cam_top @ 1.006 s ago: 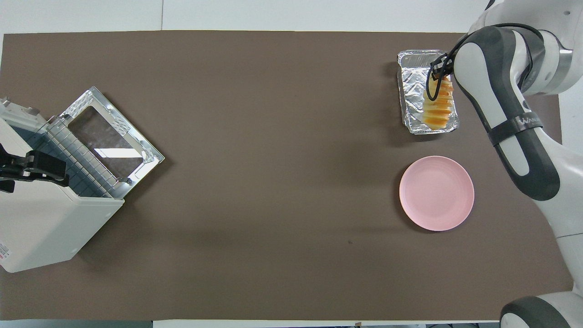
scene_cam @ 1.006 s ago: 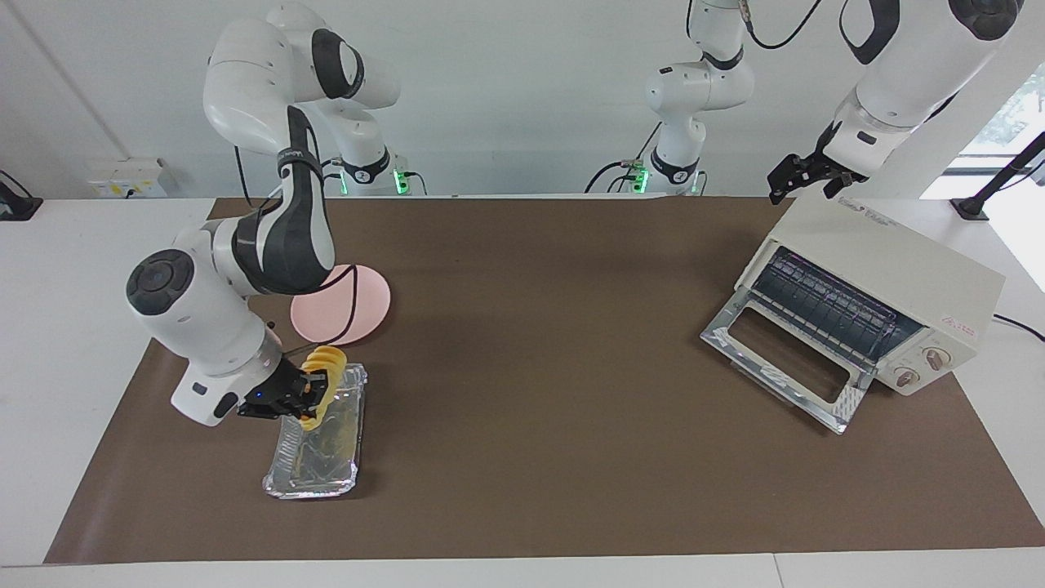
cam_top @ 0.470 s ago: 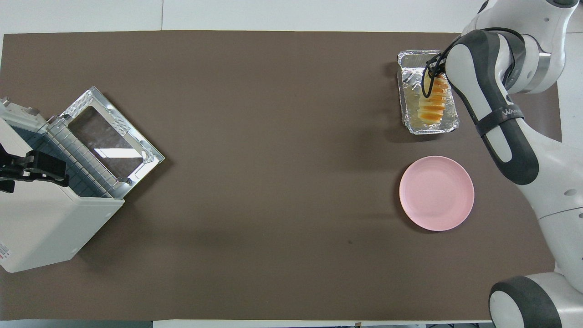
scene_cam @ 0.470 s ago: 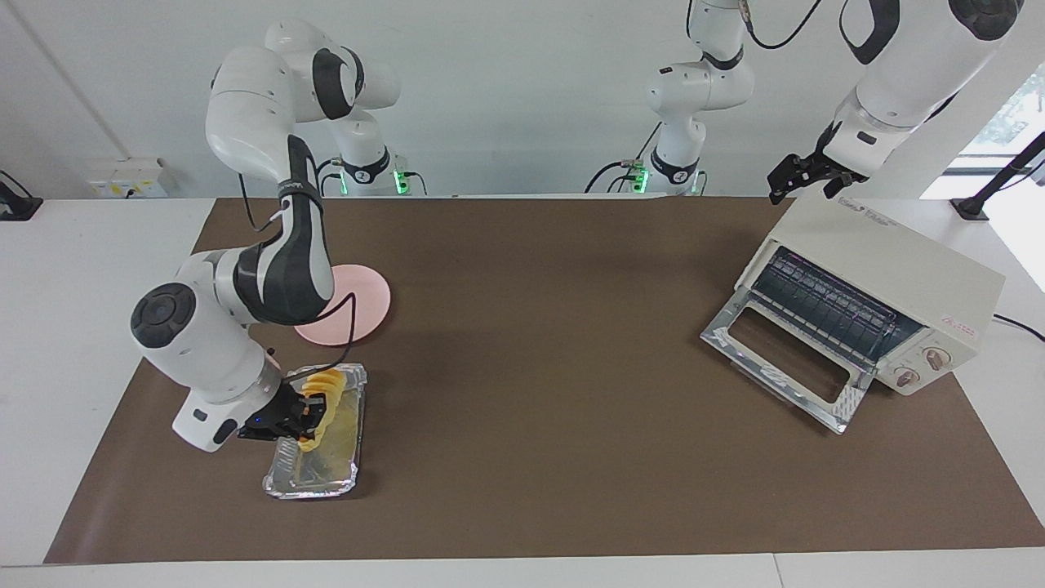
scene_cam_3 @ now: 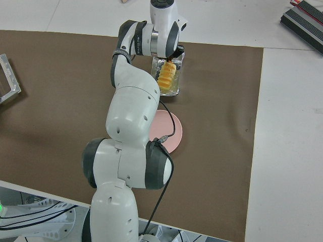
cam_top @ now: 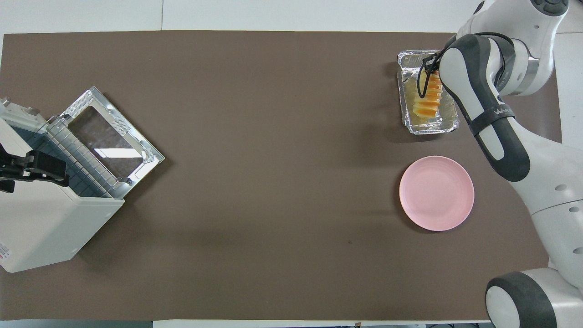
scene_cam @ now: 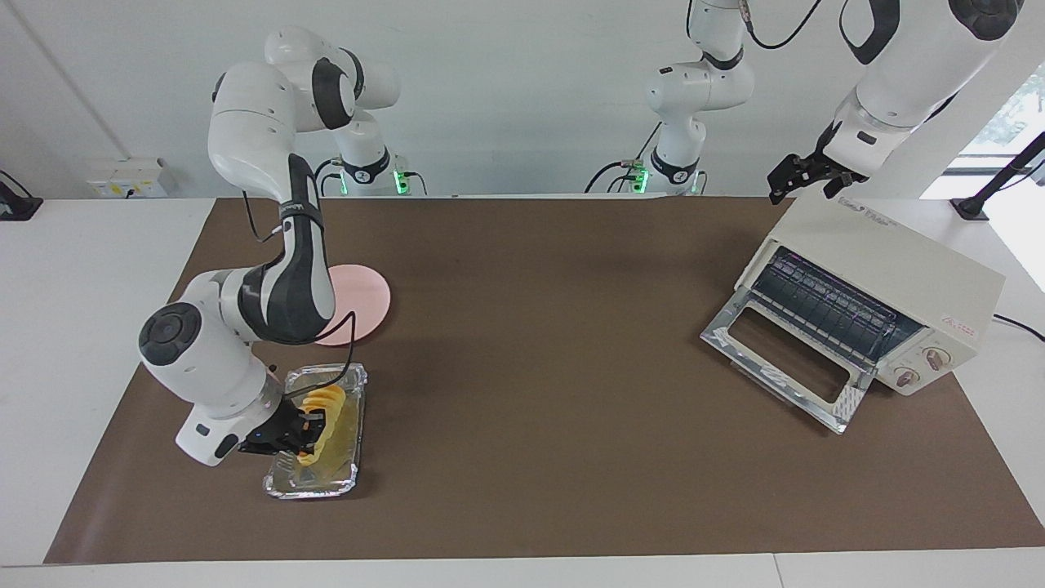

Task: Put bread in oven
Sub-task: 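Lower the bread into the foil tray and open the right gripper, then grasp the rim of the foil tray with the right gripper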

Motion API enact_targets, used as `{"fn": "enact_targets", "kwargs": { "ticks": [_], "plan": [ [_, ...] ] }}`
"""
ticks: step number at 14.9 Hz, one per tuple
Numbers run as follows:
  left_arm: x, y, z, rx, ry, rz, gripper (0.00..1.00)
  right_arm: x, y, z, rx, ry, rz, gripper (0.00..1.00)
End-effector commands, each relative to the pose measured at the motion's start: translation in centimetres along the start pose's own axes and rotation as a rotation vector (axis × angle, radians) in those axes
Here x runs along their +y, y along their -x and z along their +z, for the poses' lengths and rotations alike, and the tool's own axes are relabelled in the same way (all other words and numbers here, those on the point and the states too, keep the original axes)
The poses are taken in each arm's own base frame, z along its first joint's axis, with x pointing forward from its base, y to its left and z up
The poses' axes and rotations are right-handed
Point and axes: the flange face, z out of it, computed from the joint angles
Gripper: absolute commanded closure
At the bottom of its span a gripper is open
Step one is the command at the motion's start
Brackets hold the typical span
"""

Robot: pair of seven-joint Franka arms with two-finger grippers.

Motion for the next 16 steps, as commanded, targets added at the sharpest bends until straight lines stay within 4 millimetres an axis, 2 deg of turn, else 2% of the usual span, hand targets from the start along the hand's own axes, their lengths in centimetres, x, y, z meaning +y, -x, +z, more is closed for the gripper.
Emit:
{"fn": "enact_targets", "kwargs": {
  "ticks": [1, 6, 8, 12, 16],
  "plan": [
    [-0.3, 0.5, -0.2, 0.018, 0.021, -0.003, 0.00, -0.1, -0.2, -0.2, 0.024, -0.033, 0.035, 0.00],
    [-0.3, 0.5, -0.2, 0.018, 0.021, -0.003, 0.00, 0.0, 0.4, -1.4, -0.023, -0.030, 0.028, 0.00],
    [-0.3, 0.5, -0.2, 0.018, 0.021, -0.003, 0.00, 0.3, 0.9, -1.3, -0.063, -0.023, 0.022, 0.00],
    [-0.3, 0.5, -0.2, 0.016, 0.021, -0.003, 0.00, 2.9, 1.8, -1.7, -0.108, 0.077, -0.046, 0.00],
    [-0.3, 0.5, -0.2, 0.018, 0.021, -0.003, 0.00, 2.9, 2.9, 0.1, -0.134, 0.084, -0.079, 0.00]
  ]
}}
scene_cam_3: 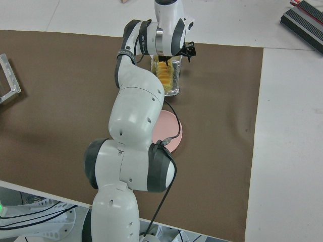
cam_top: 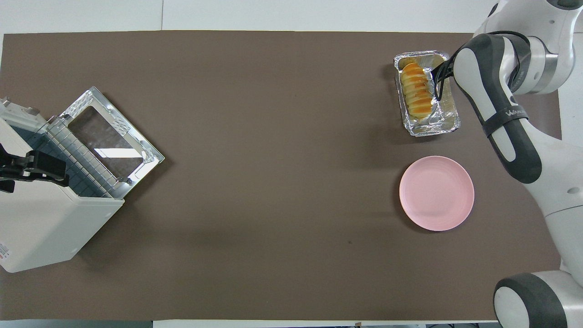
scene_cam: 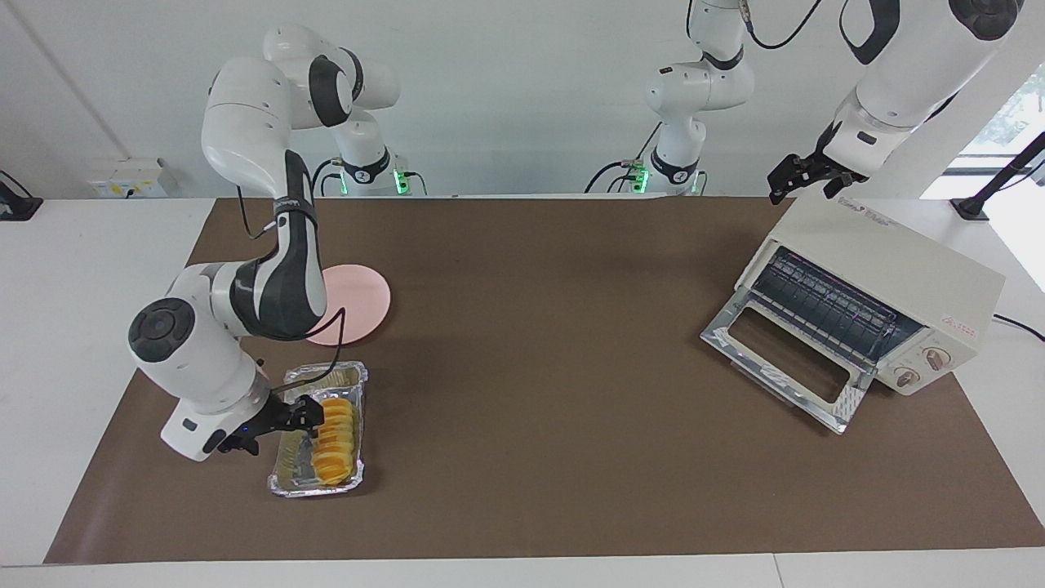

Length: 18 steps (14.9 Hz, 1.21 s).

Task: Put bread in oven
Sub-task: 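Grasp the rim of the foil tray with the right gripper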

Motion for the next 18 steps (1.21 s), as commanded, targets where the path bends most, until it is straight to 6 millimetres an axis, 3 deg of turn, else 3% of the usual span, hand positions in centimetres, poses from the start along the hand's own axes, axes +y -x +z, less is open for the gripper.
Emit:
{"fn": "enact_targets", "kwargs": {
  "ticks": [1, 3, 5, 6, 7, 8, 16, 18],
  "plan": [
    [-0.3, 0.5, -0.2, 0.018, 0.021, -0.003, 0.00, -0.1, 1.4, 1.3, -0.020, 0.019, -0.029, 0.00],
    [-0.3, 0.5, -0.2, 0.018, 0.021, -0.003, 0.00, 0.2, 2.4, 2.4, -0.016, 0.023, -0.051, 0.01],
    [-0.3, 0.5, -0.3, 0.019, 0.021, -0.003, 0.00, 0.3, 2.8, 2.7, -0.022, 0.022, -0.071, 0.15],
    [-0.3, 0.5, -0.2, 0.018, 0.021, -0.003, 0.00, 0.3, 2.9, 2.8, -0.026, 0.021, -0.075, 0.33],
    [-0.3, 0.5, -0.2, 0.016, 0.021, -0.003, 0.00, 0.2, 3.0, 2.9, -0.029, 0.020, -0.074, 0.75],
    [-0.3, 0.5, -0.2, 0.016, 0.021, -0.003, 0.00, -0.2, 2.8, 2.6, -0.028, 0.016, -0.066, 1.00],
    [-0.3, 0.5, -0.2, 0.018, 0.021, -0.003, 0.00, -1.2, 2.4, 2.3, -0.021, 0.008, 0.007, 1.00],
    [-0.3, 0.5, -0.2, 0.018, 0.021, -0.003, 0.00, -1.3, 2.4, 1.5, -0.019, 0.007, 0.005, 1.00]
  ]
}}
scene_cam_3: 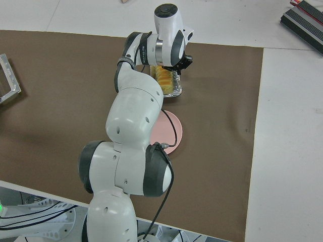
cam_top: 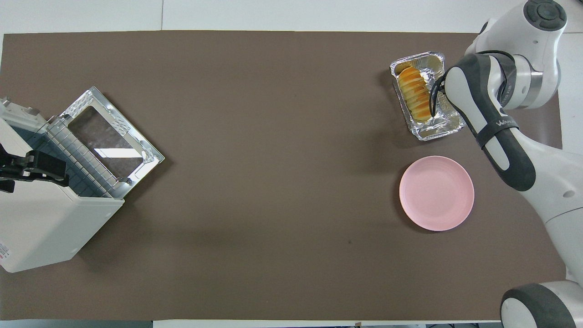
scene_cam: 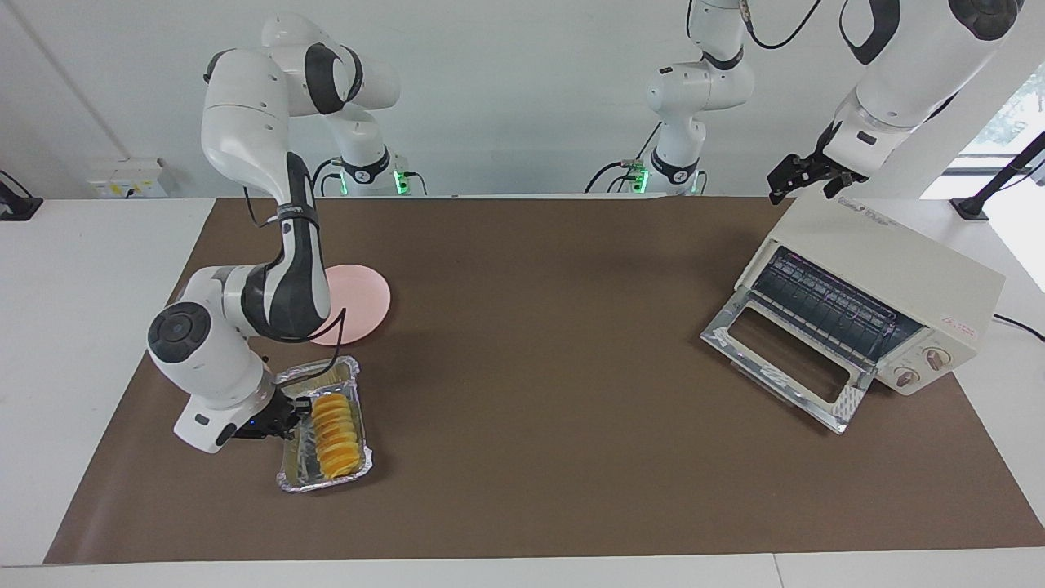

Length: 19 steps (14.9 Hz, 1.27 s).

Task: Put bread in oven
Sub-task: 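Grasp the rim of the foil tray with the right gripper, then carry the foil tray toward the middle of the table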

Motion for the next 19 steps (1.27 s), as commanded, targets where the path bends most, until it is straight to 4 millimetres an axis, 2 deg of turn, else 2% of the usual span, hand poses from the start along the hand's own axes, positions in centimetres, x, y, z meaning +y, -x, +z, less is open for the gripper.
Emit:
{"fn": "enact_targets", "kwargs": {
  "ticks": [1, 2, 4, 5, 6, 8, 11, 12, 13, 15, 16, 19],
  "plan": [
    [-0.3, 0.5, -0.2, 0.018, 0.021, -0.003, 0.00, -0.7, 0.9, -2.0, -0.016, -0.019, 0.010, 1.00],
    [-0.3, 0.5, -0.2, 0.018, 0.021, -0.003, 0.00, -0.8, 1.2, -3.2, -0.042, -0.025, 0.016, 1.00],
    [-0.3, 0.5, -0.2, 0.018, 0.021, -0.003, 0.00, -2.8, 0.5, -6.2, -0.052, -0.096, 0.051, 1.00],
    [-0.3, 0.5, -0.2, 0.018, 0.021, -0.003, 0.00, -4.3, 0.2, -7.6, -0.059, -0.128, 0.096, 1.00],
    [-0.3, 0.5, -0.2, 0.018, 0.021, -0.003, 0.00, -6.6, -0.4, -8.9, -0.067, -0.140, 0.136, 1.00],
    [-0.3, 0.5, -0.2, 0.018, 0.021, -0.003, 0.00, -13.8, -1.6, -11.6, -0.070, -0.146, 0.193, 1.00],
    [-0.3, 0.5, -0.2, 0.018, 0.021, -0.003, 0.00, -26.0, -2.2, -13.2, -0.073, -0.159, 0.297, 1.00],
    [-0.3, 0.5, -0.2, 0.018, 0.021, -0.003, 0.00, -29.3, -2.0, -14.3, -0.060, -0.169, 0.312, 1.00],
    [-0.3, 0.5, -0.2, 0.018, 0.021, -0.003, 0.00, -33.2, -1.8, -14.6, -0.046, -0.174, 0.303, 1.00],
    [-0.3, 0.5, -0.2, 0.018, 0.021, -0.003, 0.00, -37.0, -1.4, -14.1, -0.044, -0.194, 0.311, 1.00],
    [-0.3, 0.5, -0.3, 0.019, 0.021, -0.003, 0.00, -39.2, -1.1, -12.9, -0.053, -0.198, 0.306, 1.00],
    [-0.3, 0.5, -0.2, 0.018, 0.021, -0.003, 0.00, -43.0, -0.1, -9.8, -0.058, -0.209, 0.314, 1.00]
  ]
}}
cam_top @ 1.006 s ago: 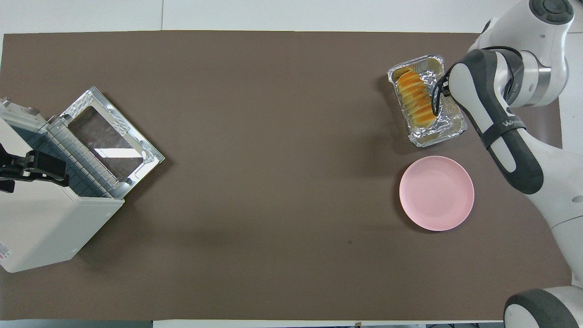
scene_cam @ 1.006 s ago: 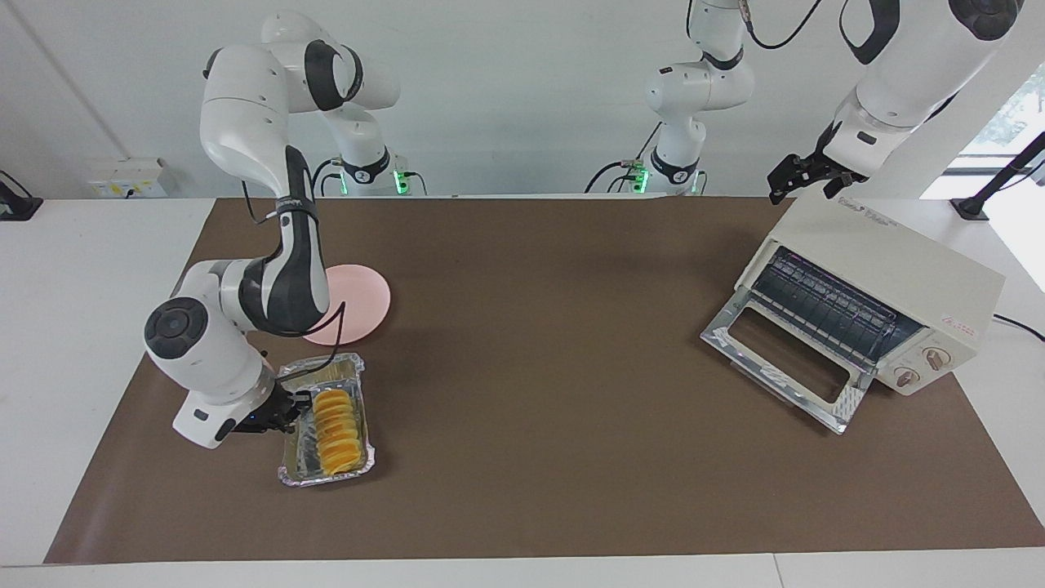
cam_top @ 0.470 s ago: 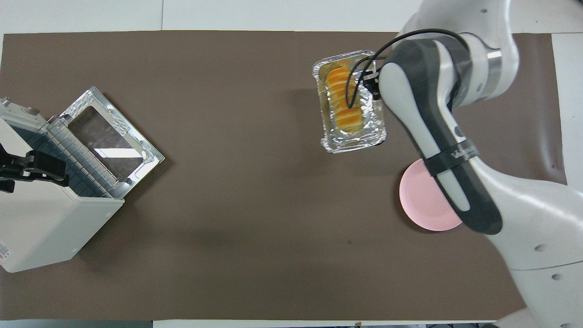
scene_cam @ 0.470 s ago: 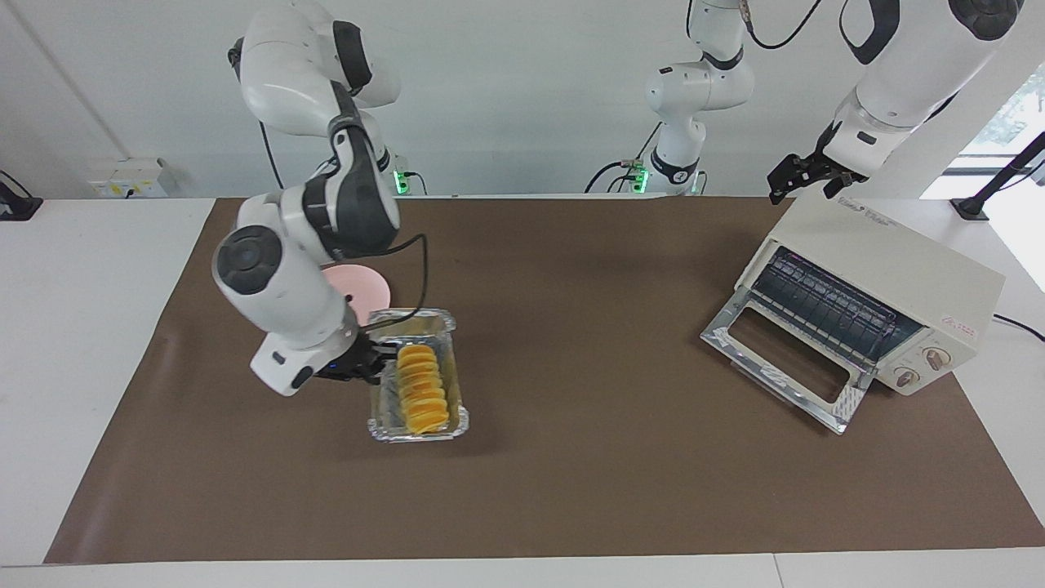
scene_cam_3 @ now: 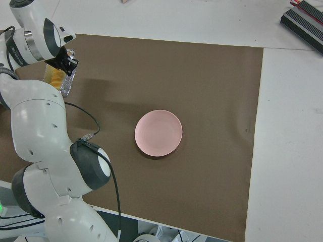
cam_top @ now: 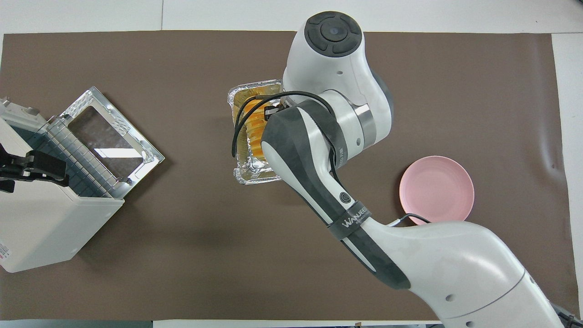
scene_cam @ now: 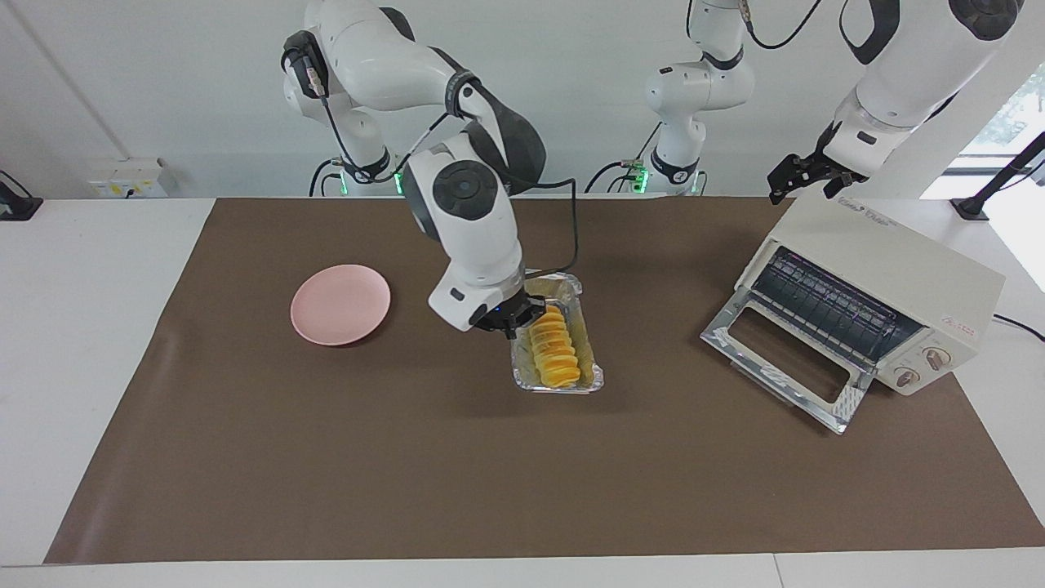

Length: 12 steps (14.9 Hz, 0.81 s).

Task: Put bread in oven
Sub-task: 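Carry the foil tray toward the middle of the table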

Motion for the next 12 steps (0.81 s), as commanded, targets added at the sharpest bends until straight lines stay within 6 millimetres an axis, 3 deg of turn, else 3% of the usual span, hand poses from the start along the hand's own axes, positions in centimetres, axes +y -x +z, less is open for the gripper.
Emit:
{"fn": "enact_targets", "kwargs": {
  "ticks": [1, 6, 11, 12],
  "plan": [
    [-0.3, 0.5, -0.2, 0.018, 0.021, -0.003, 0.00, -0.5, 1.1, 3.2, -0.019, -0.019, 0.028, 1.00],
    [-0.3, 0.5, -0.2, 0.018, 0.021, -0.003, 0.00, -0.4, 3.8, 7.8, -0.014, -0.096, 0.083, 1.00],
    [-0.3, 0.5, -0.2, 0.018, 0.021, -0.003, 0.00, -0.2, 5.1, 9.5, 0.022, -0.101, 0.077, 1.00],
    [-0.3, 0.5, -0.2, 0.018, 0.019, -0.003, 0.00, -0.1, 5.1, 9.5, 0.023, -0.101, 0.079, 0.87]
  ]
}}
